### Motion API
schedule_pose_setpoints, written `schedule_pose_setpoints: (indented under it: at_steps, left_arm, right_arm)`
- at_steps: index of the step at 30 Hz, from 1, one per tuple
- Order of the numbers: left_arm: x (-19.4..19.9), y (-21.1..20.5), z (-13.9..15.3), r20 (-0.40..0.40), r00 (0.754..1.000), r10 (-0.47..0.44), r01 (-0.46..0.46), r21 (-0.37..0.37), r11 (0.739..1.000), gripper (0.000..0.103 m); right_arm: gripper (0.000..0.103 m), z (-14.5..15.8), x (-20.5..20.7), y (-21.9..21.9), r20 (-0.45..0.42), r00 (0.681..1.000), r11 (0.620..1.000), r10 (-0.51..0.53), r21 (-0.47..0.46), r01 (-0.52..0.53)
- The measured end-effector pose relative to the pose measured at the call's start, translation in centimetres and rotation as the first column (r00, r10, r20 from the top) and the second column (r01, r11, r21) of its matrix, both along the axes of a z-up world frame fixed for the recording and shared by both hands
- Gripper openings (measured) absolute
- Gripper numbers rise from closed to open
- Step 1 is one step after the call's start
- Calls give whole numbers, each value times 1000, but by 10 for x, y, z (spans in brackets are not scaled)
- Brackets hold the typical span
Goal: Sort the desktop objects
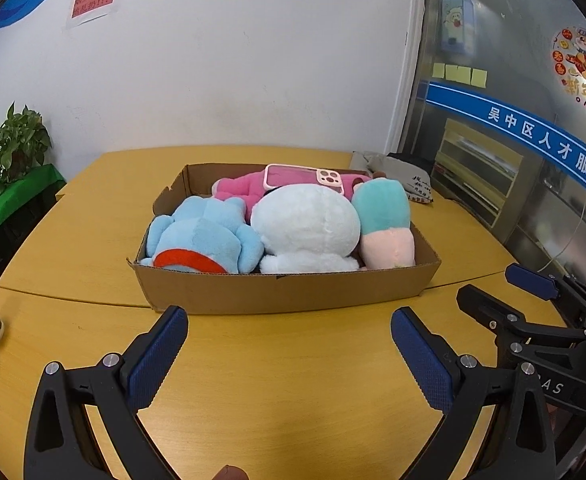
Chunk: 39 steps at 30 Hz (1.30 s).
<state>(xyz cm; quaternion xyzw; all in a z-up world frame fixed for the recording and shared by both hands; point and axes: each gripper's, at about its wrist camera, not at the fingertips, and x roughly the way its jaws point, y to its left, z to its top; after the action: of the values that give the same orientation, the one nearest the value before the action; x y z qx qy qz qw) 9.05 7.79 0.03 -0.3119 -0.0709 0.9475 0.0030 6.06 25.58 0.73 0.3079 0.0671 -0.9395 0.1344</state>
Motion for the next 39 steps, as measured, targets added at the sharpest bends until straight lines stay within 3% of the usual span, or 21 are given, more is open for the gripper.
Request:
schedule_pose_setpoints:
  at_steps: [15, 39]
  left_arm:
    - [4, 6, -1, -8, 1000, 5, -5, 35, 999, 103]
    - [-3, 0, -16, 39, 997, 68, -67, -15, 998, 103]
  right_arm:
    - [79, -7, 2, 4, -3, 1000, 1000, -14, 3, 14]
    - [79, -17, -3, -1, 24, 1000, 1000, -15, -3, 15]
